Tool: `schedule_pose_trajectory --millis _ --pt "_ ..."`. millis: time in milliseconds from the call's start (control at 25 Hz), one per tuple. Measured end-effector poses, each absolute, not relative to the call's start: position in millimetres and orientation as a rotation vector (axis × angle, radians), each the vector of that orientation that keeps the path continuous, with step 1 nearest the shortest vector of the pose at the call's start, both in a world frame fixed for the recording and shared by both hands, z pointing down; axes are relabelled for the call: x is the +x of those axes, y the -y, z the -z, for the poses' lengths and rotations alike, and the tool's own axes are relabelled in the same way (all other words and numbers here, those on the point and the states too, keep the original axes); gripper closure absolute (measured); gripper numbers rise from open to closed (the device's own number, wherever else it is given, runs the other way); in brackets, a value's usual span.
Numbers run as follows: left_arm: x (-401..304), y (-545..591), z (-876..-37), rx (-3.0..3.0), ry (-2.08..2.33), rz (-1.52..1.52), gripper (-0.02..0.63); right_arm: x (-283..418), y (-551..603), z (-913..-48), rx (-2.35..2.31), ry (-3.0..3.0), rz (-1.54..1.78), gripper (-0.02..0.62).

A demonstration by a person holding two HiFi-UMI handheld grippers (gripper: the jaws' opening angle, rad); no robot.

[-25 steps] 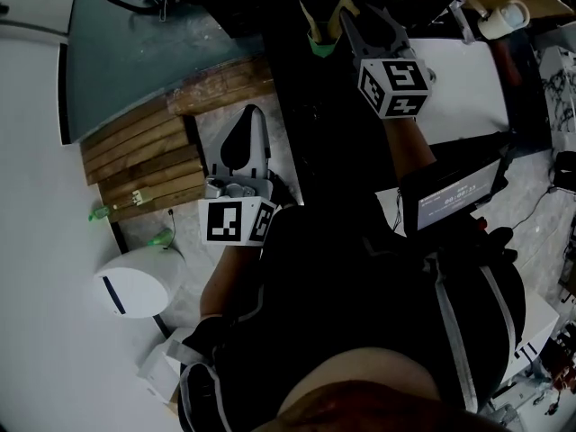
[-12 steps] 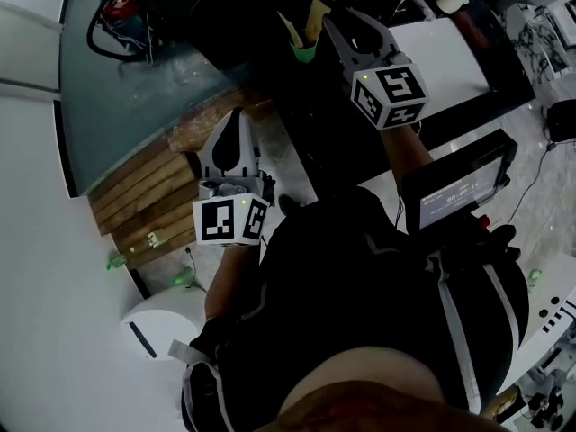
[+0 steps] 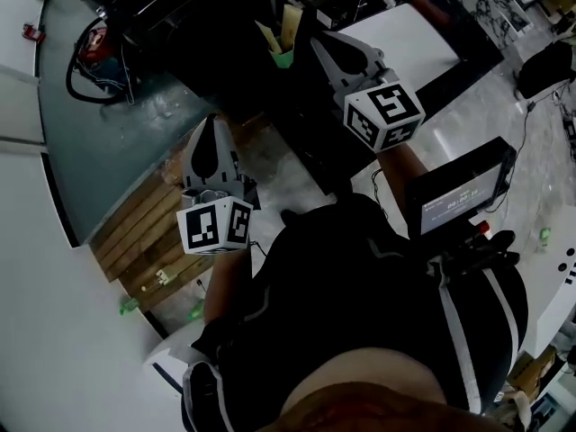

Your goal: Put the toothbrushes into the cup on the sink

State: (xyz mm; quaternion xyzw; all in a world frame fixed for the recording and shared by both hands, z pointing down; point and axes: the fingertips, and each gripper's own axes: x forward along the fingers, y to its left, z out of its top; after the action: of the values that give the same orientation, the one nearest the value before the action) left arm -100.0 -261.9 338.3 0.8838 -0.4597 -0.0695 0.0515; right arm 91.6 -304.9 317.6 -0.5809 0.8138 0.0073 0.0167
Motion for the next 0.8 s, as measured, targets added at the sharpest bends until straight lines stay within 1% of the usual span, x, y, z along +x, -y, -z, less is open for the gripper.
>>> schedule_pose_trajectory --millis 440,800 --pt "-99 261 -324 2.774 1.332 0.156 0.600 81 276 -316 -1.787 -2.545 -0.013 0.563" --pt "-71 258 -314 2.761 1.358 0.164 0.601 89 272 -314 -1.699 -2.610 -0.017 0.572"
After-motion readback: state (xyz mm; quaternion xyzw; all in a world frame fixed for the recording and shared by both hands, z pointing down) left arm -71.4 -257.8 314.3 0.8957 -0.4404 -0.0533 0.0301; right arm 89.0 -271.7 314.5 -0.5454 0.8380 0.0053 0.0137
